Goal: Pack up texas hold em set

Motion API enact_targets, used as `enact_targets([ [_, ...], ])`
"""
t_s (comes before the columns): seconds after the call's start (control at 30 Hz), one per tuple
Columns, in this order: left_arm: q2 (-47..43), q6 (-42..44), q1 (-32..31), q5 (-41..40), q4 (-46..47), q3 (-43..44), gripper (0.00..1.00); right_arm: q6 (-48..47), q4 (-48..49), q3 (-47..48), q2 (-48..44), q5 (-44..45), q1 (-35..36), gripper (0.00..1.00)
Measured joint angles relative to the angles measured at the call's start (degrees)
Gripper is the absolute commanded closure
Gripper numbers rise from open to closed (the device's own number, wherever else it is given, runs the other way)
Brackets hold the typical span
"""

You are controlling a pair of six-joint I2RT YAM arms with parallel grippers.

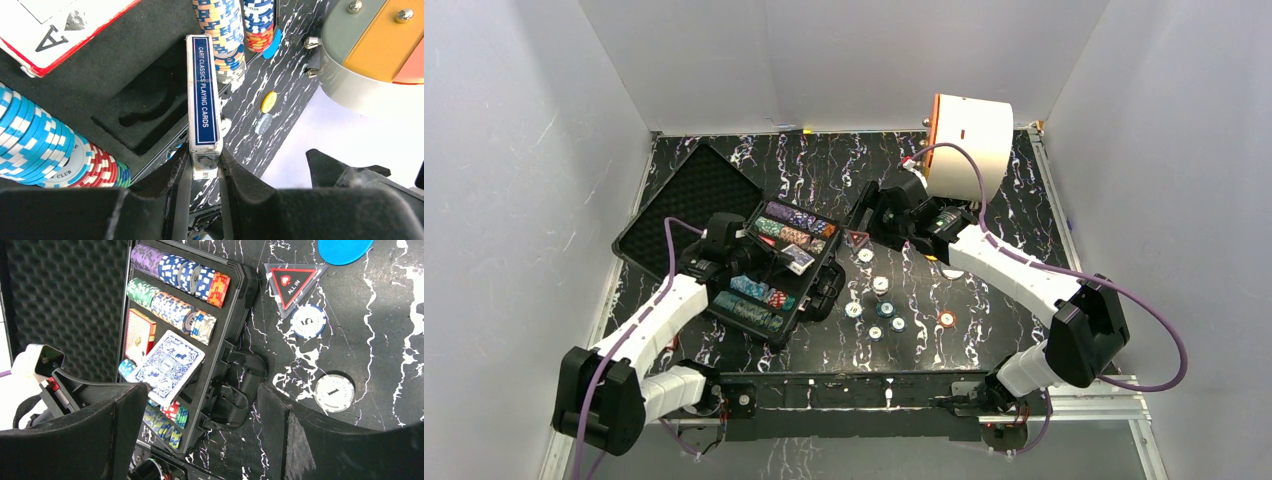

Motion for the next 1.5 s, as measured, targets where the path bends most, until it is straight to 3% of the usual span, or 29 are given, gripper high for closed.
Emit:
enact_targets([
  [0.2, -0.1, -2.5, 0.3, 1.4, 3.5, -2.1, 1.00, -0.6, 0.0, 0.0, 0.0, 0.7, 0.0, 0.12],
  [0.3, -0.8, -3.3, 0.5, 1.6, 4.9, -3.4, 0.91, -0.8, 0.0, 0.0, 0.0, 0.7, 0.0, 0.13],
  [0.37, -0.9, -3.6, 0.5, 1.7, 5.2, -3.6, 0.82, -0.8, 0.0, 0.0, 0.0, 0.7, 0.0, 0.13],
  [0.53, -0.7, -3.6, 0.4, 1.8, 5.4, -3.6, 0.44, -0.8, 0.0, 0.0, 0.0, 0.7, 0.0, 0.13],
  [0.63, -0.3, -2.7, 0.2, 1.3, 3.7, -3.5, 0.31, -0.8, 0.0, 0.0, 0.0, 0.7, 0.0, 0.13],
  [0.77, -0.3, 1.0, 0.2, 0.0, -1.2, -1.2, 0.23, -0.8, 0.0, -0.2, 0.0, 0.7, 0.0, 0.13],
  [1.07, -0.5, 11.0, 0.2, -4.7, -11.6, 7.3, 0.20, -0.6, 0.0, -1.1, -0.9, 0.7, 0.0, 0.14],
  [1.37, 2.6, 18.1, 0.2, -7.0, -16.1, 9.4, 0.24, -1.3, 0.0, -1.1, -0.9, 0.5, 0.0, 0.16],
  [1.5, 4.9, 19.3, 0.2, -5.6, -14.6, 9.3, 0.35, -1.4, 0.0, -1.2, -0.9, 0.5, 0.0, 0.16],
])
